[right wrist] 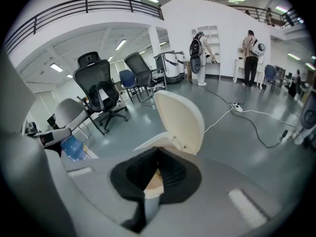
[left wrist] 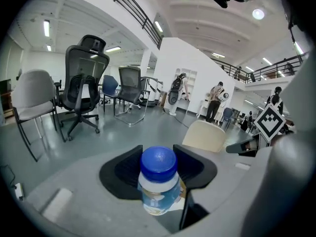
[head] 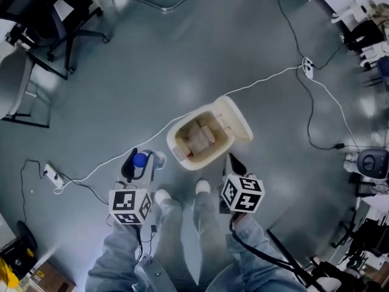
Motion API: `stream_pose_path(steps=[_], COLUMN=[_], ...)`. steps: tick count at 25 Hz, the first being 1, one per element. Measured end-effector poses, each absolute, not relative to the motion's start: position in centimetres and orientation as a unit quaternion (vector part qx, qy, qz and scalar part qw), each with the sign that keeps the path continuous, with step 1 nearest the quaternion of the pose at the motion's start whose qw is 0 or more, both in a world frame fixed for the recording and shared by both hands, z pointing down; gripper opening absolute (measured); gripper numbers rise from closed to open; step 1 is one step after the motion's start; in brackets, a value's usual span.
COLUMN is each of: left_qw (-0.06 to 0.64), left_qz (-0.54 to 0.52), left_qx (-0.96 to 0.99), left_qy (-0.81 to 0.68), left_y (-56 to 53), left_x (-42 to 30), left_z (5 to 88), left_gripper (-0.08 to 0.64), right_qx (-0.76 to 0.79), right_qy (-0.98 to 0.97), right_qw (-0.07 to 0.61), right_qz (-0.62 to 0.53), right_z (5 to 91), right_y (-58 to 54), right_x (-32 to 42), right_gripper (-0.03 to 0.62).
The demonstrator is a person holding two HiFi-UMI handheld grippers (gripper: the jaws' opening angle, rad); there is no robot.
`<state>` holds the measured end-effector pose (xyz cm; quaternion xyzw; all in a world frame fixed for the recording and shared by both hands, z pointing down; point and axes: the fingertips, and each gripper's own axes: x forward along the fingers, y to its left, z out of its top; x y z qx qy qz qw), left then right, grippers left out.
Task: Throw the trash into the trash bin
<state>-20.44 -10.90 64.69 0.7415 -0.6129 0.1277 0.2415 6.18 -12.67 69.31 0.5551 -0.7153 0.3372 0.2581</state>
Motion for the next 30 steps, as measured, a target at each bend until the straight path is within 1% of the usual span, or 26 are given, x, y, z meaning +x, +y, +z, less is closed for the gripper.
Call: stream_pose_path(steps=[7, 12, 17, 23, 30], left_qw=[0.247, 0.245, 0.244, 0.234, 0.223], left_qz=[0.118, 0.13, 0.154, 0.19, 0.234], left_qx=[0.755, 0.772, 0.775, 0.78, 0.783], left_qy=[-0.596, -0.573, -0.562, -0.548, -0.531], left_y=[-12.8, -14.0, -15.6, -18.3, -20.3], left_x=[-14.4, -9.3, -5.9, -3.1, -1.2], left_z=[63.6, 64.3, 66.6, 70.5, 76.2], left_gripper=[0.205, 0.205, 0.206, 0.206, 0.206], right_qx=[0.589, 0.607, 0.615, 0.608, 0.591], right_qy=[-0.691, -0.67, -0.656, -0.65, -0.658], right_qw=[0.241, 0.233, 0.232, 0.241, 0.249], right_qz=[0.343, 0.357, 0.372, 0.388, 0.395], right_z=[67.2, 67.8, 69.4, 72.7, 75.7], right_y=[-11.8, -11.3, -11.6, -13.0, -16.6], right_x=[13.3, 18.1, 21.7, 24.2, 24.1], right_gripper=[0.003, 0.003, 0.003, 0.003, 0.003])
